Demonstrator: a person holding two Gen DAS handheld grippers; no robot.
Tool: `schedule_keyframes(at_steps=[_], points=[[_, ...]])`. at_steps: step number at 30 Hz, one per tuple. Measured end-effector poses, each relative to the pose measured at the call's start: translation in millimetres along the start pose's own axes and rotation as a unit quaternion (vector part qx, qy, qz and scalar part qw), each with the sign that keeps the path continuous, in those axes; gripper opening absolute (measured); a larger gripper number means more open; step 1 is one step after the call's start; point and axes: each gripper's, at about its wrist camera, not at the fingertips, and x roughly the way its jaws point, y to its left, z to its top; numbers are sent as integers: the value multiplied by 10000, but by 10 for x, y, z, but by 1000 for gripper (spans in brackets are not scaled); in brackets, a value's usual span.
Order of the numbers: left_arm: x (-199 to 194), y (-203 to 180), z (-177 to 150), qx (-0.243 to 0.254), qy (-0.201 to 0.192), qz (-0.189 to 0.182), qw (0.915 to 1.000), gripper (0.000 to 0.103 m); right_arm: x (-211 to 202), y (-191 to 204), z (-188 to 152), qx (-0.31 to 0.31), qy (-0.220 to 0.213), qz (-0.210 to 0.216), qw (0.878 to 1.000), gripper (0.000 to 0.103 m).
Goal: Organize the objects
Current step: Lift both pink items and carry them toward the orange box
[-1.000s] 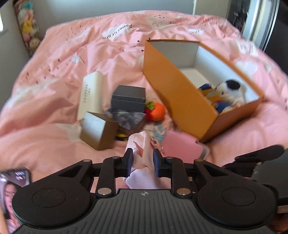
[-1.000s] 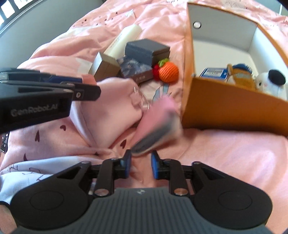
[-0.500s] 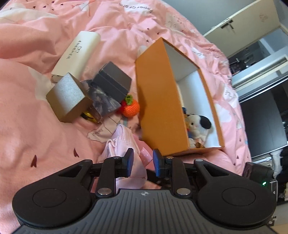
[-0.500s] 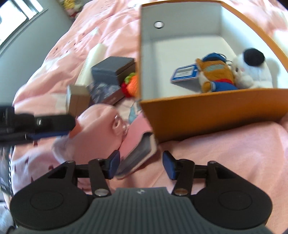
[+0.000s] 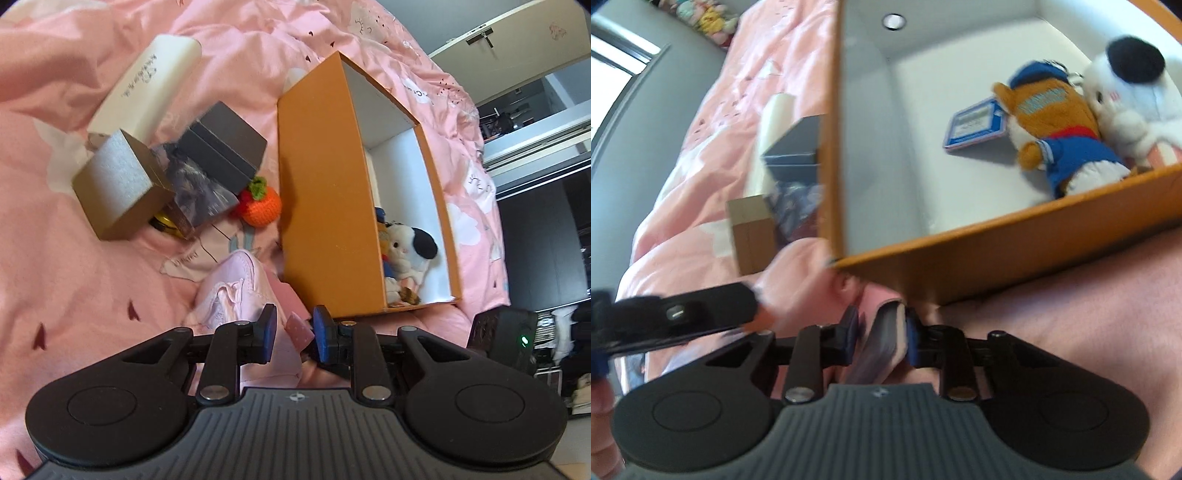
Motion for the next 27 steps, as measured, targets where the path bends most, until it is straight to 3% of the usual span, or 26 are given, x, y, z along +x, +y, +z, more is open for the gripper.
schedule_keyframes(at_steps=[6,10,12,16,23,27], points=[[17,-49,-32,161,-26,29,9999,27,-183,272,-148,-765,-187,-168,9968,23],[-6,-217,-96,773,-277,395,9958,29,-164,279,-203,-854,-245,-240,9958,22],[-28,-306,-150,1141,-502,667,9900,32,-152,286,-199,-854,-260,-240,9957,22],[-67,-458,-268,1945,-971,1419,9657,47,-147,303,-209,-953,-275,-270,9947,22],[-76,-224,-75,1210,-726,1374,9804,69,-127,364,-208,-1143,-280,-316,9925,22],[82,-120,137,812,-47,1164,9899,69,-116,418,-208,-1341,-256,-371,9899,22]])
